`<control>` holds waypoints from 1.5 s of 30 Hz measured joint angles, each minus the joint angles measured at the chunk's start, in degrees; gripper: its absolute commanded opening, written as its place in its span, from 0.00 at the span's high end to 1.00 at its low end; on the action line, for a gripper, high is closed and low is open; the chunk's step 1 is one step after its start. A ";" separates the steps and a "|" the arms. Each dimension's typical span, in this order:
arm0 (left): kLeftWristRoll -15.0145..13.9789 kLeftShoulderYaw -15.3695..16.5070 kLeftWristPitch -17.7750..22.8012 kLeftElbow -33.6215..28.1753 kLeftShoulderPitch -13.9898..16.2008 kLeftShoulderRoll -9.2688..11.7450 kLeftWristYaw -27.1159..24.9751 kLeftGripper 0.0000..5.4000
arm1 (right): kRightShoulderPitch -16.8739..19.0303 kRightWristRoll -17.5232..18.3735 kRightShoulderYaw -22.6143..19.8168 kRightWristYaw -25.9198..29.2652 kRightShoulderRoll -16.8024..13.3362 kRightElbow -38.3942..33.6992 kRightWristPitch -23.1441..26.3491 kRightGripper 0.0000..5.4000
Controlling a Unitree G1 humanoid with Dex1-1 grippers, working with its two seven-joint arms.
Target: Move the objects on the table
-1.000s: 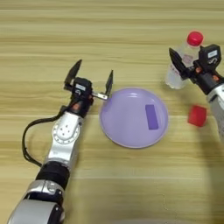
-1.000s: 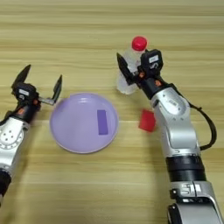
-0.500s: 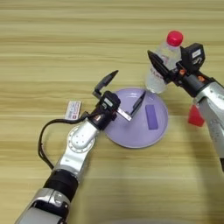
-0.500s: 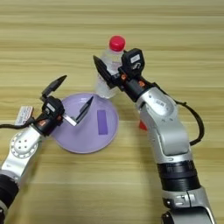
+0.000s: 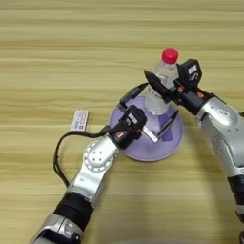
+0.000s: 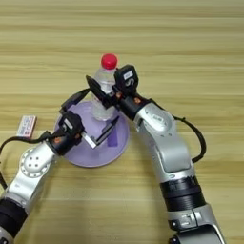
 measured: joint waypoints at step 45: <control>0.34 3.83 3.49 9.64 -4.40 -0.45 1.93 0.05 | 3.03 -2.17 5.81 0.07 2.24 0.79 -0.90 0.42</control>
